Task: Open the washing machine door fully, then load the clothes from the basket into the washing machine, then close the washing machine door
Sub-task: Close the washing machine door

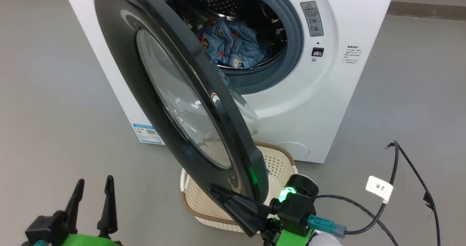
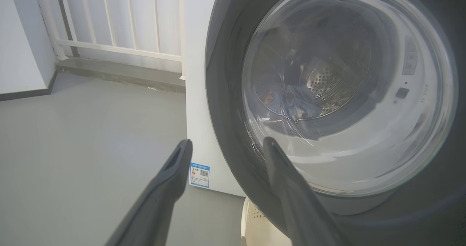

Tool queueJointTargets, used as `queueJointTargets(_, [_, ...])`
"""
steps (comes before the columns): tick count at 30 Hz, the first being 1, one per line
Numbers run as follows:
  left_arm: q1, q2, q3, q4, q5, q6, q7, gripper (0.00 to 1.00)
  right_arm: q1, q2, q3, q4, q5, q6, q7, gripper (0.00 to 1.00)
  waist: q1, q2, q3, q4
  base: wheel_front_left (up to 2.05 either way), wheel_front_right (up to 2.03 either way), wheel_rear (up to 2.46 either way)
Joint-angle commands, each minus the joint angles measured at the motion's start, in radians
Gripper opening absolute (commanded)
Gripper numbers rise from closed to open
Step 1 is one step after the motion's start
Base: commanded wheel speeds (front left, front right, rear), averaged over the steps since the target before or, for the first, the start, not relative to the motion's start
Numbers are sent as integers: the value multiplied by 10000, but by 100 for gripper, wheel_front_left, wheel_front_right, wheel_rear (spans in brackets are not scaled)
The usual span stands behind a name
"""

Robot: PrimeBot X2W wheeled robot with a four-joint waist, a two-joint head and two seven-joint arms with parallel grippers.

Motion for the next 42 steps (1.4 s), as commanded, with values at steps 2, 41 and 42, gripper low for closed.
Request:
queueJointTargets(2, [-331, 188, 384, -217, -80, -25, -66, 100, -278, 112, 71, 115, 132, 16, -48, 0, 0, -1, 26, -7, 0, 0, 0])
queueJointTargets(41, [-1617, 855, 162, -575, -702, -25, -67, 100, -2699, -872, -4471, 2022, -80, 16, -48, 0, 0, -1, 2830, 339, 0, 0, 0])
queueJointTargets(42, [-1669, 862, 151, -579, -720, -25, -67, 100, -2859, -887, -4537, 2086, 7, 16, -48, 0, 0, -1, 2916, 368, 0, 0, 0])
